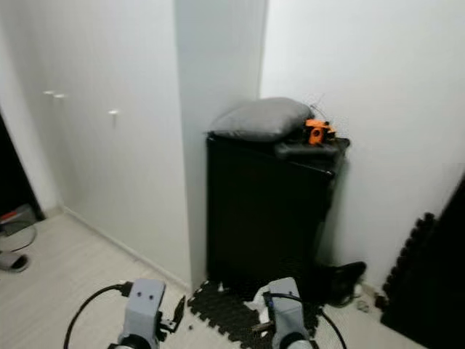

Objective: Clean up the room

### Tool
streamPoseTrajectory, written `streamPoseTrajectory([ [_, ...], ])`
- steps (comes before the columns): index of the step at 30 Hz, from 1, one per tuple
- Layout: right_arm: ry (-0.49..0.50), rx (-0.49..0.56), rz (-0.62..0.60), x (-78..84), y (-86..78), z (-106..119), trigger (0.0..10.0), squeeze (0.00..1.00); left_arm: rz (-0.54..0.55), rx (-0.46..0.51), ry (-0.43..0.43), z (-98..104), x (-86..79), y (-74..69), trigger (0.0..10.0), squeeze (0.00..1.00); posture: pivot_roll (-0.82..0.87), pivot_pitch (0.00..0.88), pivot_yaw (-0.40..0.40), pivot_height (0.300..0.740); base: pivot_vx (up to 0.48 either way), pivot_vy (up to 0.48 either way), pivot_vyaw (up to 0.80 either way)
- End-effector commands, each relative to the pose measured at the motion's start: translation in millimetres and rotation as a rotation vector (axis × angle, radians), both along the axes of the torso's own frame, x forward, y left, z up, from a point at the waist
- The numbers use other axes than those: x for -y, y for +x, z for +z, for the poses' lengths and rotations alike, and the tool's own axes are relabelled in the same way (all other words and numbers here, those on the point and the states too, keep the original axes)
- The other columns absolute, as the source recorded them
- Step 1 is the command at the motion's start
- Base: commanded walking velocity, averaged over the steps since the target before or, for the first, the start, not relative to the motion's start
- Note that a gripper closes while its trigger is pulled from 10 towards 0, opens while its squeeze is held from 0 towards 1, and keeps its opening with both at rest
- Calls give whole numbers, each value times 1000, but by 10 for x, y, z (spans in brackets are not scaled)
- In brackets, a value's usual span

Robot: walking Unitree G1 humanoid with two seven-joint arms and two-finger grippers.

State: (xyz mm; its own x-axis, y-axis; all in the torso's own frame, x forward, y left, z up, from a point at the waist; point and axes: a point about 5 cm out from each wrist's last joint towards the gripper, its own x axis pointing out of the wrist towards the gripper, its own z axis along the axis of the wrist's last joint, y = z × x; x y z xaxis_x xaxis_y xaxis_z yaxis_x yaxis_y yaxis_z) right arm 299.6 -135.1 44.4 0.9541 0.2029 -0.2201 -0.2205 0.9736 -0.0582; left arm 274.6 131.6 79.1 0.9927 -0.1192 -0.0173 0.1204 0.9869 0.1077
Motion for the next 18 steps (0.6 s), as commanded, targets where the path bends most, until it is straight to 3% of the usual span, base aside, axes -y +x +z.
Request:
streamPoseTrajectory([
  [1,15,-29,-9,-2,-47,-70,10000,0,-3,-26,-1,-52,-4,-23,10000,0,22,121,-42,740,0,0,-800],
  [18,4,-47,-36,39,-55,-104,10000,0,3,-46,-12,-78,-20,-26,10000,0,25,110,-43,740,0,0,-800],
])
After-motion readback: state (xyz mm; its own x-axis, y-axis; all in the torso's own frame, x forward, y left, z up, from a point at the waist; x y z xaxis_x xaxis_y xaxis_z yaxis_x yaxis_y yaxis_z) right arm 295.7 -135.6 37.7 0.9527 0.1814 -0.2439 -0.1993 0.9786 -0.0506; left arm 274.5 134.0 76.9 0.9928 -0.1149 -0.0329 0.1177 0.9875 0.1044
